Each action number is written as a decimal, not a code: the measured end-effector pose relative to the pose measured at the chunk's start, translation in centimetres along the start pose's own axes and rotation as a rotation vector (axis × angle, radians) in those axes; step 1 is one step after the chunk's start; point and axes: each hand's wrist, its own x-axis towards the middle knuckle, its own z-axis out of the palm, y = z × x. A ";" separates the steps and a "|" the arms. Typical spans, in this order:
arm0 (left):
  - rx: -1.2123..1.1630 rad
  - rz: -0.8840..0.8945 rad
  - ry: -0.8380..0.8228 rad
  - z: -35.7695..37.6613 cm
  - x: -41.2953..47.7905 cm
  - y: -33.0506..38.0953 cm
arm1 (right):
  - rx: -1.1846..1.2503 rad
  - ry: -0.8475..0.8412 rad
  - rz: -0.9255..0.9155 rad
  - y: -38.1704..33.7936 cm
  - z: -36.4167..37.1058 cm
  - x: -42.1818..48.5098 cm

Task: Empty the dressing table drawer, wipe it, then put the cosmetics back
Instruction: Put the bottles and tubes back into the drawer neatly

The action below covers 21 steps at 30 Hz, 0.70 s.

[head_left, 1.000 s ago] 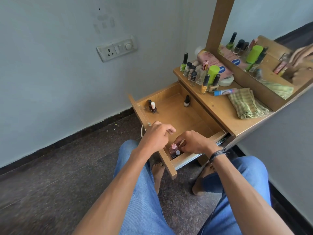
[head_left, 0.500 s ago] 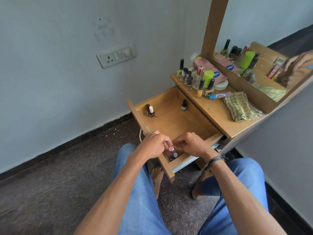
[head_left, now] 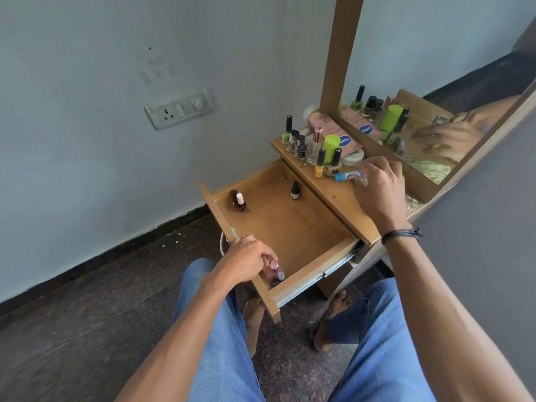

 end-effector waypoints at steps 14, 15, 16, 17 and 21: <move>-0.195 0.051 0.142 0.1 -0.1 -0.5 | -0.148 -0.059 -0.111 1.0 1.9 0.4; -0.214 0.049 0.145 0.2 0.0 -0.4 | -0.119 -0.026 -0.125 0.9 1.8 -0.1; -0.236 0.043 0.148 0.3 0.1 -0.3 | -0.072 0.005 -0.136 0.7 1.7 -0.6; -0.259 0.032 0.152 0.4 0.1 -0.2 | -0.010 0.030 -0.146 0.4 1.6 -1.2; -0.312 0.004 0.155 0.7 0.0 0.0 | 0.252 -0.002 -0.163 -2.1 1.5 -4.9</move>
